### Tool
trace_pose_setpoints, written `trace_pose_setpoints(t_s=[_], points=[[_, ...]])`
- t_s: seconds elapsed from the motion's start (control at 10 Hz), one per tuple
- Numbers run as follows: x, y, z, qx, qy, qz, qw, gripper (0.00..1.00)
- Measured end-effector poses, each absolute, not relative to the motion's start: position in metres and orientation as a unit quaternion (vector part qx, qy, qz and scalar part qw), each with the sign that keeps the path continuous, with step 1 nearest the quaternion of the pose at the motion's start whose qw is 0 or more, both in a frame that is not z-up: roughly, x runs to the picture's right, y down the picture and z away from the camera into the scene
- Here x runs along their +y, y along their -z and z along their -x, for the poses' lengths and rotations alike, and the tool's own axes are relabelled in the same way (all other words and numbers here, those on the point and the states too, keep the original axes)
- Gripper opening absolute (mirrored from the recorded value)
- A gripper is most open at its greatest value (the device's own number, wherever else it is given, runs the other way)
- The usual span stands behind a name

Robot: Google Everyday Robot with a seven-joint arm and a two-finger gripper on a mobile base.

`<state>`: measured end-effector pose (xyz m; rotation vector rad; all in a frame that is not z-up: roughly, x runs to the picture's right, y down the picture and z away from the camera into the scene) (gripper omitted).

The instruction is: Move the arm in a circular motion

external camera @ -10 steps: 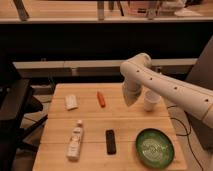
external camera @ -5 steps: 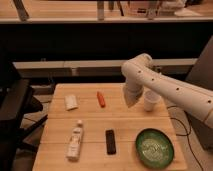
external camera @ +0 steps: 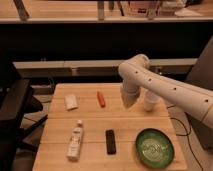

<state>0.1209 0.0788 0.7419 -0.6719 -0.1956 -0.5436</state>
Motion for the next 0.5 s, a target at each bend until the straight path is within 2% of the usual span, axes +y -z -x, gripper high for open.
trace_pose_setpoints(t_s=[0.5], points=[[0.0815,-0.7411,-0.1107,-0.1,0.278,0.329,0.897,0.03]])
